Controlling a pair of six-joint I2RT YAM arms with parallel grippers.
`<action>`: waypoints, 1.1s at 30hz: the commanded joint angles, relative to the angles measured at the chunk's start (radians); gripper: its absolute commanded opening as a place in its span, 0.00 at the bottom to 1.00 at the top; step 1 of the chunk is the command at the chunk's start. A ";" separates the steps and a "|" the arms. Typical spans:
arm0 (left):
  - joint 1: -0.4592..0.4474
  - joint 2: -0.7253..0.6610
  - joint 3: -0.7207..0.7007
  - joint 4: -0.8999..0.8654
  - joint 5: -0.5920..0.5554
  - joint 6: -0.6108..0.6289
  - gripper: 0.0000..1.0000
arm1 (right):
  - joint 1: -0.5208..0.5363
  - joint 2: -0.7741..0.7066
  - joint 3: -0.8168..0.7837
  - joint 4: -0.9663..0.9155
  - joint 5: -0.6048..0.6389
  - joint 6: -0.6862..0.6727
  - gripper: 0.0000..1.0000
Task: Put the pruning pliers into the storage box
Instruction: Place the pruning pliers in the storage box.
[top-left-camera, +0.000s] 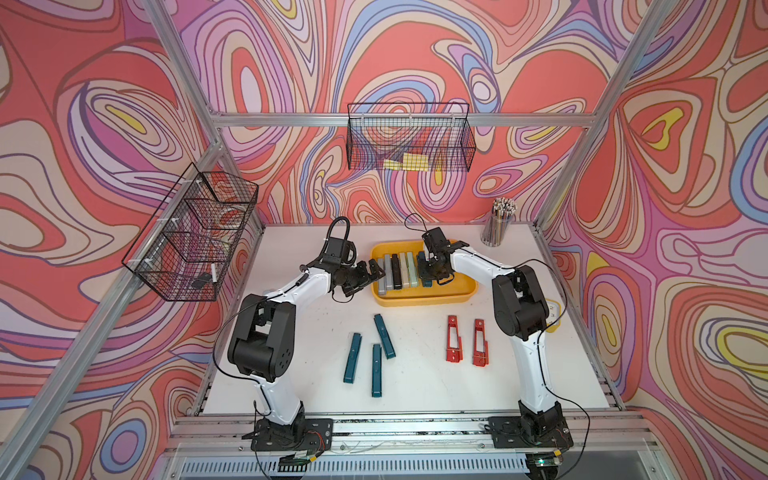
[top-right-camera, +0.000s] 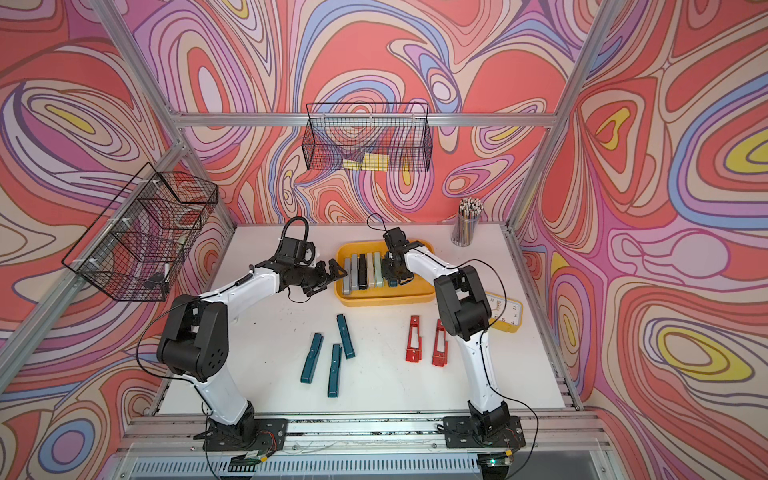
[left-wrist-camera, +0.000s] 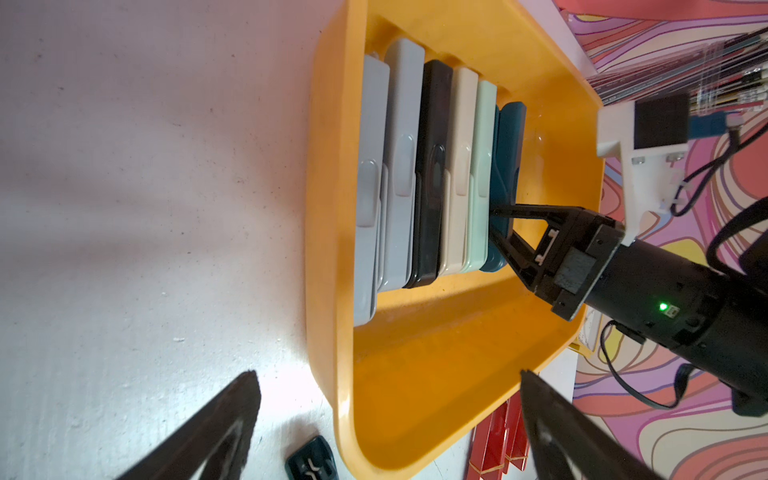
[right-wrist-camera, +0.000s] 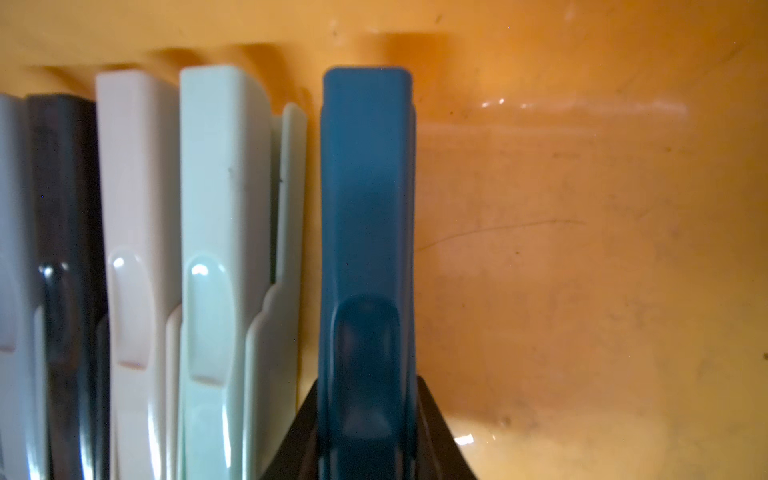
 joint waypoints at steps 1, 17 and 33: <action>-0.002 0.000 -0.005 0.008 0.007 -0.006 0.99 | -0.003 0.026 0.026 -0.006 0.012 0.001 0.10; -0.004 -0.013 -0.018 0.011 0.009 -0.007 0.99 | -0.003 0.008 0.019 -0.004 0.006 -0.001 0.29; -0.008 -0.013 -0.025 0.013 0.010 -0.011 0.99 | -0.003 -0.022 0.010 0.004 -0.006 -0.007 0.38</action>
